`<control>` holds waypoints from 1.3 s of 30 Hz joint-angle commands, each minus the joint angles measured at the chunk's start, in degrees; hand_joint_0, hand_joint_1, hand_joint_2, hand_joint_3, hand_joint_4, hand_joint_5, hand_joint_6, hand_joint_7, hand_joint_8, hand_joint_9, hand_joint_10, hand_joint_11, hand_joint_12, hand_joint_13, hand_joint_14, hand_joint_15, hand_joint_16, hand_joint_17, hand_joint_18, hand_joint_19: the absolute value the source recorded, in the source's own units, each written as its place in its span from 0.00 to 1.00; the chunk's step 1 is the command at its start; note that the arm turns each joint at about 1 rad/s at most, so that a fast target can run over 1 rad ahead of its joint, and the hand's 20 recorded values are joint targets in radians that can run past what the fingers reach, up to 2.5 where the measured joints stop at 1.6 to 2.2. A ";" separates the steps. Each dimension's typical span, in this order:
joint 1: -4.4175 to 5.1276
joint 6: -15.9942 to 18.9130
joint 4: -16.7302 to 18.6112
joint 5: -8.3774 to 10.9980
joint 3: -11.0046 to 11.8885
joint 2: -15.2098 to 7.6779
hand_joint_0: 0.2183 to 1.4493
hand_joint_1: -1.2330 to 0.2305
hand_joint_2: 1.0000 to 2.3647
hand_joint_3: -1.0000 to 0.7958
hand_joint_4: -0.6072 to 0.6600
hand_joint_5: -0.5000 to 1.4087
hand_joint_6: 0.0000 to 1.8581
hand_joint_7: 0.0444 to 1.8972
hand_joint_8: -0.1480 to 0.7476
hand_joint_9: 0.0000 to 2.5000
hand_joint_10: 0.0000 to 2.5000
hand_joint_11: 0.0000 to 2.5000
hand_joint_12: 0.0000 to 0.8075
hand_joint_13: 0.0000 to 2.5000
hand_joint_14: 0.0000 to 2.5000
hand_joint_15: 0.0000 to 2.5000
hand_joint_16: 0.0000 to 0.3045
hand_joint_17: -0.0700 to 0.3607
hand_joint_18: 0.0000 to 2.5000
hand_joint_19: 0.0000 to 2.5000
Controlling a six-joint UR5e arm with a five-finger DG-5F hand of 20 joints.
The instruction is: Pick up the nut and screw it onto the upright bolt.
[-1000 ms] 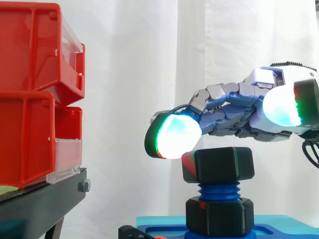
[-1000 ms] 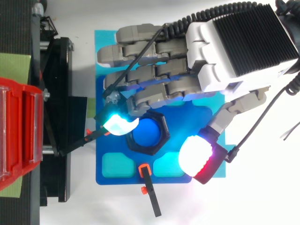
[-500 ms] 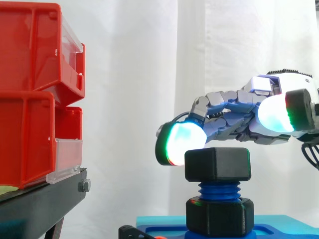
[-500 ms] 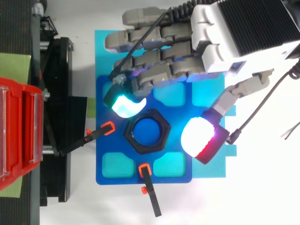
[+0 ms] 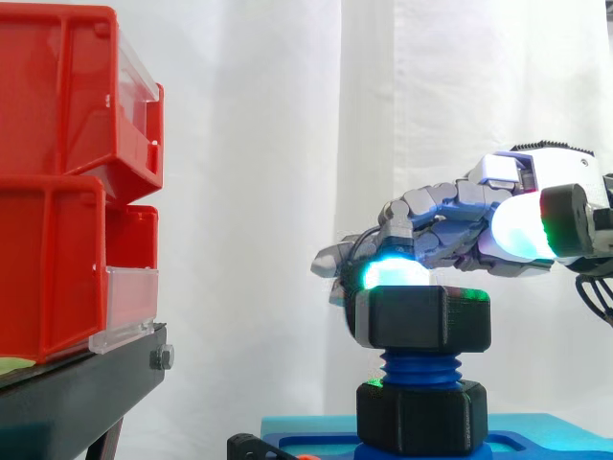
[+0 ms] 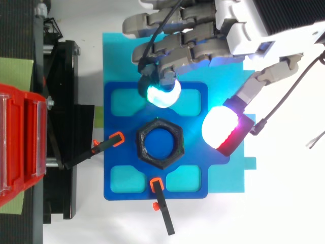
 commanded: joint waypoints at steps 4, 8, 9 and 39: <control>-0.06 2.25 -0.26 0.51 2.10 0.06 0.21 0.62 0.00 0.28 0.64 0.19 0.27 0.36 0.38 0.18 0.00 0.00 0.35 0.07 0.00 0.00 0.12 0.36 0.00 0.00; 0.56 11.39 -0.78 8.68 4.47 0.06 0.21 0.62 0.00 0.28 0.63 0.19 0.27 0.35 0.38 0.17 0.00 0.00 0.36 0.06 0.00 0.00 0.13 0.37 0.00 0.00; 0.56 12.45 -0.87 10.09 4.56 0.06 0.21 0.62 0.00 0.28 0.63 0.19 0.27 0.35 0.38 0.17 0.00 0.00 0.36 0.06 0.00 0.00 0.13 0.37 0.00 0.00; 4.16 19.39 -14.23 28.81 4.65 4.19 0.21 0.62 0.00 0.28 0.64 0.19 0.27 0.36 0.39 0.17 0.00 0.00 0.36 0.07 0.00 0.00 0.13 0.37 0.00 0.00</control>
